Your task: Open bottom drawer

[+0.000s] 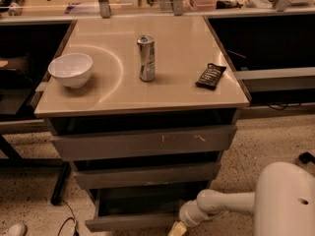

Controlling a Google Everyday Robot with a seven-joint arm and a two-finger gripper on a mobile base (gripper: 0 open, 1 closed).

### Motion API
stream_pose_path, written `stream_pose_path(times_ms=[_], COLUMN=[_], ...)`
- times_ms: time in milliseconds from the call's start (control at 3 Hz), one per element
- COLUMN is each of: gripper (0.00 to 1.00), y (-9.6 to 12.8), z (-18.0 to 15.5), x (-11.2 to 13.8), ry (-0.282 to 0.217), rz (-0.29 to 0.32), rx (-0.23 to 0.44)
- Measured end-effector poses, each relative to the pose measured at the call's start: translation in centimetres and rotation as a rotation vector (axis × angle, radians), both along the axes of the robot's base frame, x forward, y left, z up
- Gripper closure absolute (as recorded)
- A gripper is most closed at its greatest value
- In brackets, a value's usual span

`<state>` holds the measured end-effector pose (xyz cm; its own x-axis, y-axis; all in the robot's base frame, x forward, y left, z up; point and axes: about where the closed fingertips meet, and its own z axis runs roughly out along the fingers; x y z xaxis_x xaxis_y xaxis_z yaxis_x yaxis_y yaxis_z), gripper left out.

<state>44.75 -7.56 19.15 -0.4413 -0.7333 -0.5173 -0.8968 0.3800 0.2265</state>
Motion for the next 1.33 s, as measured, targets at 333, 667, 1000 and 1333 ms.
stream_pose_path(times_ms=[333,667,1000,1333], gripper=[0.0,0.0,0.0,0.0], y=[-0.4,-0.7,-0.4,-0.2], z=[1.6,2.8,3.0,2.8], x=[-3.9,-6.0,-7.2,-6.7], ry=[0.073,0.145,0.2,0.196], rz=[0.01,0.022,0.041,0.054], rx=[-0.009,-0.014,-0.026,-0.021])
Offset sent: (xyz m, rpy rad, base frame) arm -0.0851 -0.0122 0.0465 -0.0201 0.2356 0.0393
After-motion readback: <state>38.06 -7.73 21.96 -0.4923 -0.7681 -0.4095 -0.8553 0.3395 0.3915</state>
